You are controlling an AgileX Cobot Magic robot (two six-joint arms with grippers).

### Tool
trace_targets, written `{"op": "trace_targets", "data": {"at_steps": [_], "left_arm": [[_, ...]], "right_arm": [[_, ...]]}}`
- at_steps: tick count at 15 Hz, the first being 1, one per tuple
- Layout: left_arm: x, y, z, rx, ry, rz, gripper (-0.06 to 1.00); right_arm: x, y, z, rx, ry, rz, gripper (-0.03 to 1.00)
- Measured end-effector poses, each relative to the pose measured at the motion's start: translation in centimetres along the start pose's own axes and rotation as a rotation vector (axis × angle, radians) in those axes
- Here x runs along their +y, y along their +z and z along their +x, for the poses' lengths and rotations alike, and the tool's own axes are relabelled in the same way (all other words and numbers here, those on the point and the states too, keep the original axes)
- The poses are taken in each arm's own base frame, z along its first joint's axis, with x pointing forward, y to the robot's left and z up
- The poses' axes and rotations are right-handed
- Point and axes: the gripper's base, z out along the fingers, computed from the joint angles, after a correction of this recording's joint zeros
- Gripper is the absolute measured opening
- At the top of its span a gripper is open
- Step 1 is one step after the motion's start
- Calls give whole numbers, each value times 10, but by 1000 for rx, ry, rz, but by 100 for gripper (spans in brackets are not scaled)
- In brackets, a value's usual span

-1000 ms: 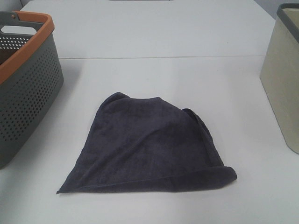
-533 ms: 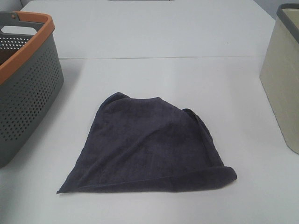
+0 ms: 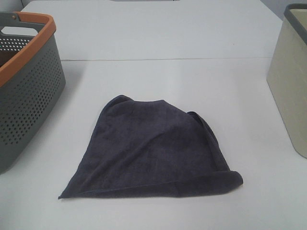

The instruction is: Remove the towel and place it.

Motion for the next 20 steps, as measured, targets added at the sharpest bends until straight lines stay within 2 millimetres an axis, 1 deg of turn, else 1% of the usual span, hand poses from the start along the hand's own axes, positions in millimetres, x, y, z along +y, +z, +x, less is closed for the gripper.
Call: {"op": "trace_targets", "data": {"at_steps": [2, 5, 7, 8, 9, 11, 14, 16, 18, 20], "left_arm": [[0, -4, 23, -53, 3, -13, 88], [0, -8, 52, -136, 6, -29, 88], [0, -12, 69, -205, 4, -33, 88], [0, -12, 72, -218, 4, -33, 88], [-1, -13, 79, -249, 3, -34, 88], [-1, -14, 84, -254, -2, -34, 88], [0, -14, 83, -261, -10, -38, 88], [0, -12, 80, -299, -27, -36, 88], [-1, -4, 77, -341, -38, -34, 88], [-1, -4, 77, -345, -40, -31, 88]], "right_arm": [[-1, -4, 9, -35, -17, 9, 74], [-3, -4, 27, -71, -31, 16, 74], [-4, -1, 40, -94, -46, 16, 74], [-4, 0, 41, -93, -46, 16, 74], [-4, 7, 44, -73, -47, 18, 74], [-5, 21, 49, -41, -66, 19, 74], [-5, 42, 52, -52, -71, 19, 74], [-5, 44, 52, -63, -72, 19, 74], [-5, 44, 51, -65, -70, 16, 74], [-4, 44, 51, -65, -55, 9, 74]]}}
